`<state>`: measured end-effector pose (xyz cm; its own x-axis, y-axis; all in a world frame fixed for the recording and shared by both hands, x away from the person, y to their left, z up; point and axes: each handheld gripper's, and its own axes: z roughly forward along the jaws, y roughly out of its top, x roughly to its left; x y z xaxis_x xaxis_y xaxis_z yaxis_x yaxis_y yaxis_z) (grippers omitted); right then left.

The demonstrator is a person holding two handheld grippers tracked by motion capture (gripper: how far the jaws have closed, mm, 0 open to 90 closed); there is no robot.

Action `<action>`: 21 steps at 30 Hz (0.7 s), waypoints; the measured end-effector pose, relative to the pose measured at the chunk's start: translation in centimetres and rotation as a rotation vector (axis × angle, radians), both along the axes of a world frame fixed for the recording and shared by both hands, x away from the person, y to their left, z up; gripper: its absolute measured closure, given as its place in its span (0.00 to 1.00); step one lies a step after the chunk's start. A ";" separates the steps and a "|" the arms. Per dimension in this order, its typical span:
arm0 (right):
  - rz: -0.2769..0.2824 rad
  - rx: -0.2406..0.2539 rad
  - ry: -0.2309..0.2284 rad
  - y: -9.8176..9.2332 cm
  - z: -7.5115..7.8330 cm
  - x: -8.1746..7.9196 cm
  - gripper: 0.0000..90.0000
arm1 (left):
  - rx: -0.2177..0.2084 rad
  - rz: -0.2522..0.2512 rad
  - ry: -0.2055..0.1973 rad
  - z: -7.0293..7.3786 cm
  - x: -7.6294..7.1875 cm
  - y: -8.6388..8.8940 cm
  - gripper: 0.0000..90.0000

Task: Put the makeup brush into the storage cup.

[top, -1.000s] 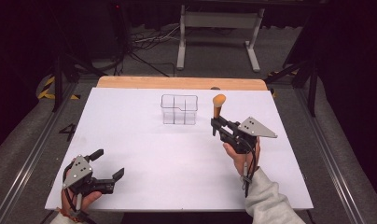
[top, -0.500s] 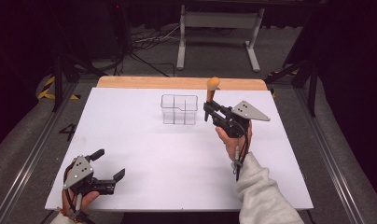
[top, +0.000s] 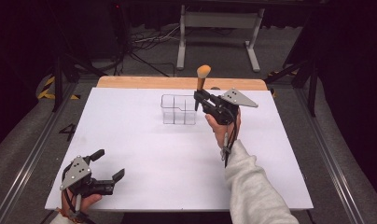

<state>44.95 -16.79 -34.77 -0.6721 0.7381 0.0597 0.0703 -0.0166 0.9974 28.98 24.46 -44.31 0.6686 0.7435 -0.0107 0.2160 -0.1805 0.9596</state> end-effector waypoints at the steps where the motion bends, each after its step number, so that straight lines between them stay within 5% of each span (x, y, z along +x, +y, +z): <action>1: 0.001 -0.005 0.004 0.2 -0.1 0.2 0.83 | 0.005 0.003 0.001 0.0 0.0 0.0 0.03; 21: -0.060 -0.008 0.031 1.0 -1.0 3.6 0.83 | -0.001 0.005 -0.012 0.0 0.0 0.4 0.03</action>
